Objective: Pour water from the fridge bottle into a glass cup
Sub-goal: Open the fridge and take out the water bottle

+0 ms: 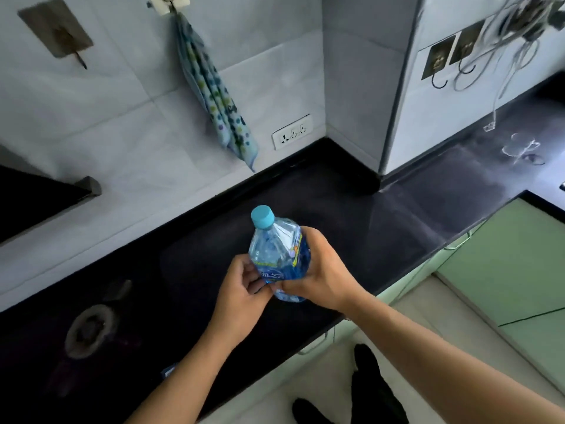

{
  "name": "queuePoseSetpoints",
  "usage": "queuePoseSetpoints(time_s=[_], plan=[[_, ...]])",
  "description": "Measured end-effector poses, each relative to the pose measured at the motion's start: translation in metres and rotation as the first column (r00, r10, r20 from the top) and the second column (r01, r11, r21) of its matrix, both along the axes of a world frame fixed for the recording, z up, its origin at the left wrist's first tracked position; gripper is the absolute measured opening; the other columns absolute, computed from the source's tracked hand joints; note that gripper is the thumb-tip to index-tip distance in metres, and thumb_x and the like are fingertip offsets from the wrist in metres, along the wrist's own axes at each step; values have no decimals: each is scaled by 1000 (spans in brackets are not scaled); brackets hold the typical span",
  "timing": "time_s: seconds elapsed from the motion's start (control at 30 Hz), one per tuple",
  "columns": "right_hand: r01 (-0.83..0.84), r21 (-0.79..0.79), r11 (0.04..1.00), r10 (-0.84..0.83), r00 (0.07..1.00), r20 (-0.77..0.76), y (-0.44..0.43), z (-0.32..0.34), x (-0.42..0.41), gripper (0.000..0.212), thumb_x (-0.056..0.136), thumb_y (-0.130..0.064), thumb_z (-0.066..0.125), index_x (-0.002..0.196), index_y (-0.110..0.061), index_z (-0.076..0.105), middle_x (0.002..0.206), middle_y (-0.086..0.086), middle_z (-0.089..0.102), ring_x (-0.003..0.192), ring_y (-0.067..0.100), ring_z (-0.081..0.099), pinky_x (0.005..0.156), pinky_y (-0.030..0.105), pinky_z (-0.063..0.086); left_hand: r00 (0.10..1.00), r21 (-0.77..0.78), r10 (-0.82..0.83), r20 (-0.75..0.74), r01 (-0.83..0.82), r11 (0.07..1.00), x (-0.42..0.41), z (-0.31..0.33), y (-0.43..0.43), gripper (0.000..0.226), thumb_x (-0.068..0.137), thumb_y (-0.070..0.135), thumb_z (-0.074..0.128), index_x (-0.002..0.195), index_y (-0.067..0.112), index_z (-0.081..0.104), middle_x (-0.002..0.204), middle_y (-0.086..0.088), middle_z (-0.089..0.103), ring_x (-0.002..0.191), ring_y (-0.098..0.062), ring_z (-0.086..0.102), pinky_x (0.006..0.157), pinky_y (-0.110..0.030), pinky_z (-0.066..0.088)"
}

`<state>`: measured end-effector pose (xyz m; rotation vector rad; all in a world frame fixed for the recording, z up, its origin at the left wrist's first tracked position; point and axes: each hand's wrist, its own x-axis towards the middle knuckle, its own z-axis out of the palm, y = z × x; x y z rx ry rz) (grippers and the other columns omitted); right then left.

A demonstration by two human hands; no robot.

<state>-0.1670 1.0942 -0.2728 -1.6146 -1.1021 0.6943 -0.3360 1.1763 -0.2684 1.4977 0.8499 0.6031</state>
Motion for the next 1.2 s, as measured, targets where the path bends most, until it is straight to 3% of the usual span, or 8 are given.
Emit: queuePoseSetpoints(time_s=[0.17, 0.33, 0.47, 0.57, 0.77, 0.9, 1.03, 1.2], plan=[[-62, 7, 998, 62, 998, -19, 43, -50, 31, 82, 58, -33, 92, 125, -34, 44, 119, -9, 53, 113, 14, 57, 87, 38, 56, 991, 18, 85, -102, -83, 996, 34, -31, 29, 46, 79, -18, 73, 114, 0, 50, 114, -18, 68, 109, -22, 69, 90, -24, 55], [-107, 13, 994, 107, 994, 6, 74, -94, 61, 84, 58, -29, 92, 127, -25, 45, 121, -7, 49, 114, 13, 52, 86, 30, 53, 973, 33, 131, -192, -127, 991, 62, -71, 55, 44, 80, -14, 73, 112, 3, 49, 110, -11, 69, 108, -18, 69, 94, -29, 55], [-140, -13, 990, 140, 988, 57, 95, -122, 78, 88, 58, -31, 90, 131, -18, 43, 121, -8, 48, 113, 6, 45, 86, 5, 39, 961, 38, 163, -224, -158, 987, 77, -98, 70, 43, 80, -11, 74, 112, 5, 49, 106, 0, 69, 105, -10, 69, 93, -27, 55], [-159, -30, 987, 162, 982, 95, 108, -137, 84, 90, 59, -33, 90, 133, -14, 43, 122, -5, 47, 112, 4, 43, 87, 0, 34, 952, 57, 184, -243, -176, 983, 84, -113, 81, 44, 80, -10, 74, 114, 4, 49, 107, -1, 68, 104, -8, 69, 91, -24, 55], [-182, -43, 982, 186, 974, 128, 130, -156, 92, 96, 57, -40, 90, 135, -11, 42, 123, -3, 44, 107, -9, 41, 88, -1, 35, 937, 112, 199, -288, -174, 978, 88, -132, 103, 47, 79, -3, 78, 107, 23, 50, 113, -2, 66, 109, -13, 67, 96, -30, 54], [-169, -33, 985, 172, 975, 143, 143, -164, 95, 98, 57, -42, 92, 134, -10, 41, 121, -5, 41, 112, -15, 40, 89, 0, 35, 928, 159, 225, -296, -184, 970, 90, -138, 112, 58, 78, -1, 77, 98, 47, 49, 110, 11, 65, 109, -8, 66, 97, -29, 55], [-162, -18, 987, 163, 976, 142, 149, -169, 99, 99, 57, -44, 93, 136, -12, 41, 123, -7, 41, 116, -11, 41, 91, 3, 37, 926, 172, 232, -298, -187, 967, 93, -142, 115, 58, 78, 4, 78, 98, 50, 48, 108, 24, 63, 111, -5, 64, 96, -22, 52], [-182, -73, 981, 191, 970, 150, 149, -165, 100, 104, 57, -41, 94, 139, -11, 38, 127, -1, 41, 115, -14, 38, 91, 2, 37, 918, 173, 226, -325, -177, 969, 94, -141, 115, 61, 76, 2, 76, 102, 49, 46, 113, 20, 60, 112, 3, 61, 91, -10, 48]])
